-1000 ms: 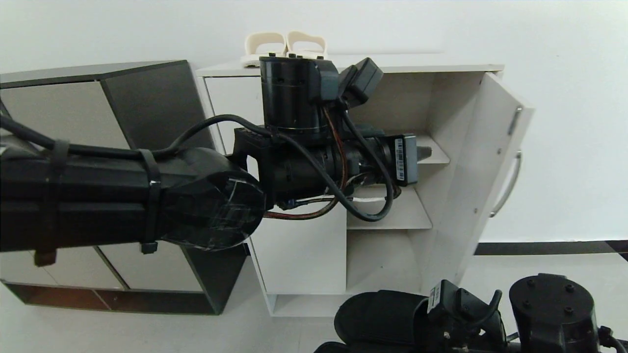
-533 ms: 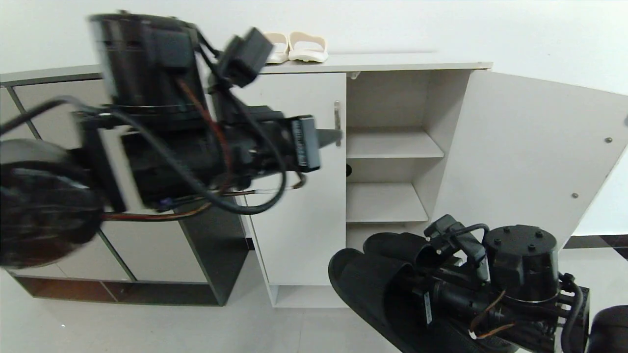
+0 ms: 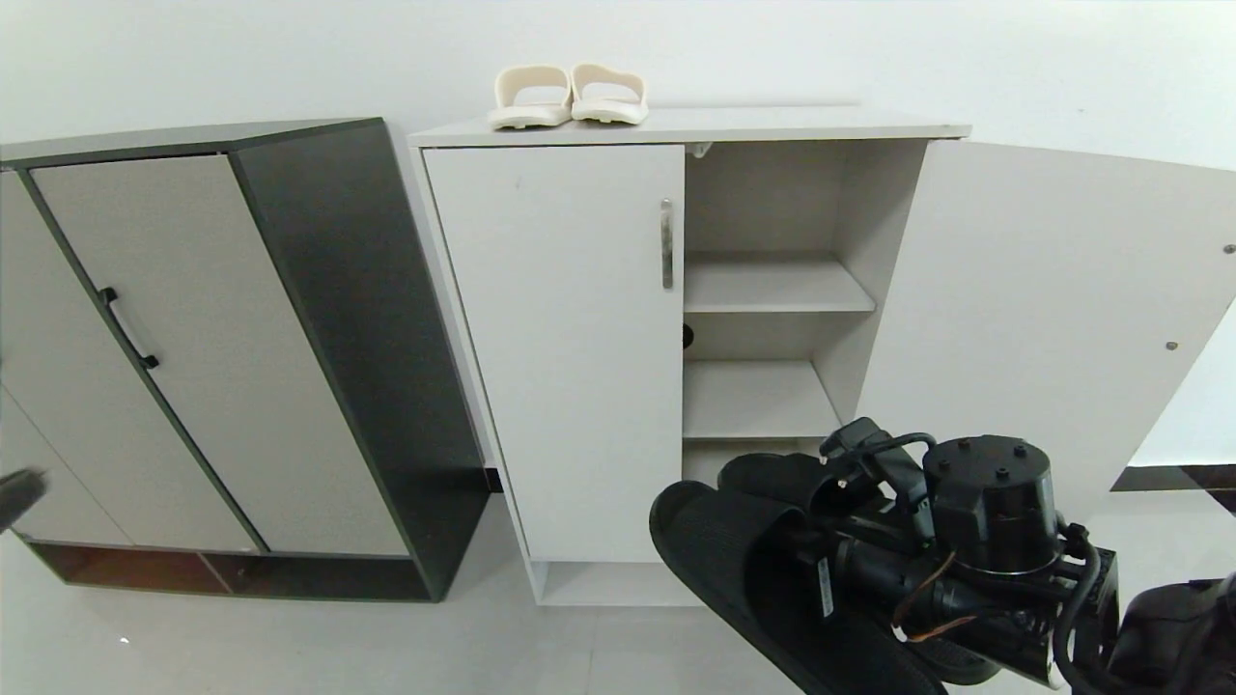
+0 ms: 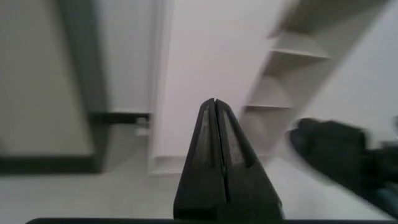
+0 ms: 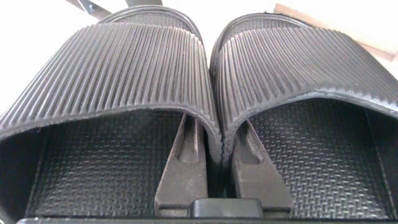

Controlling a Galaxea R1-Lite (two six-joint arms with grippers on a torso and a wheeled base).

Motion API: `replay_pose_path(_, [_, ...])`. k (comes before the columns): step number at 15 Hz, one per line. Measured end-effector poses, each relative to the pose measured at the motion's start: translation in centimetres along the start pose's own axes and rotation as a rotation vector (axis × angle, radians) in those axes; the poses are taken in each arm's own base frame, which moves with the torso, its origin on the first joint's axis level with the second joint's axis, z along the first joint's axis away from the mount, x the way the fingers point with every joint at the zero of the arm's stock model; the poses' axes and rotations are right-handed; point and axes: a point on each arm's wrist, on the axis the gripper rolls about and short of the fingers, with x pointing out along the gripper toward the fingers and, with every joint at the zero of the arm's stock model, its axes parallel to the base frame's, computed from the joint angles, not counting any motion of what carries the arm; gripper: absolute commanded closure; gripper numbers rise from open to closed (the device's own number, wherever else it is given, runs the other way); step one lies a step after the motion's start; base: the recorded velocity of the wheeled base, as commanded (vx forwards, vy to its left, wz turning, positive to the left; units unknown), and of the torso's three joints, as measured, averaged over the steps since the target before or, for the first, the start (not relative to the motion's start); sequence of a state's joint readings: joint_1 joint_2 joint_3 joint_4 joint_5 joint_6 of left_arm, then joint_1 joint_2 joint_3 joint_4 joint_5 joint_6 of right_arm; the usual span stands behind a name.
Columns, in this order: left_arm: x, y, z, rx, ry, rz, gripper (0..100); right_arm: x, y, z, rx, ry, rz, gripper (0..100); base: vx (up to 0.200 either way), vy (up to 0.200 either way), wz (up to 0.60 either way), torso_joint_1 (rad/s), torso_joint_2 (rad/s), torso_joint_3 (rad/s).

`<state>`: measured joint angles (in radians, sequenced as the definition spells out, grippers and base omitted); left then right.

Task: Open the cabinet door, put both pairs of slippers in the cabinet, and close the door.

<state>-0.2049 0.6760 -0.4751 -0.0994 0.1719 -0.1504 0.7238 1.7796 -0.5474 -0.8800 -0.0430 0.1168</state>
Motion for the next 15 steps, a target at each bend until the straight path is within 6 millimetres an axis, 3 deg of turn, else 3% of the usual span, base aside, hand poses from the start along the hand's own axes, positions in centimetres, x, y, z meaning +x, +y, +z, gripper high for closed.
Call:
replay_pose_path(3, [-3.2,1.9,-6.9,0.086,0.028,0.158,100,0.0,0.0,-0.2,0.0,0.007,0.001,100,0.0,0.0,0.0,0.0,0.0,0.0])
replay_pose_path(5, [-4.4,2.4,-10.1,0.124,0.013,0.185,100,0.1,0.0,-0.2,-0.001,0.009,0.002,100,0.0,0.0,0.0,0.0,0.0,0.0])
replay_pose_path(9, [-5.5,2.7,-13.4,0.13,-0.038,0.239,100,0.2,0.1,-0.3,-0.002,0.012,0.004,100,0.0,0.0,0.0,0.0,0.0,0.0])
replay_pose_path(12, [-6.0,2.3,-14.3,0.175,-0.065,-0.005,100,0.2,0.2,-0.4,-0.004,0.014,0.007,100,0.0,0.0,0.0,0.0,0.0,0.0])
replay_pose_path(15, [-6.1,2.4,-14.6,0.183,-0.087,-0.003,100,0.3,0.2,-0.3,-0.003,0.001,0.009,100,0.0,0.0,0.0,0.0,0.0,0.0])
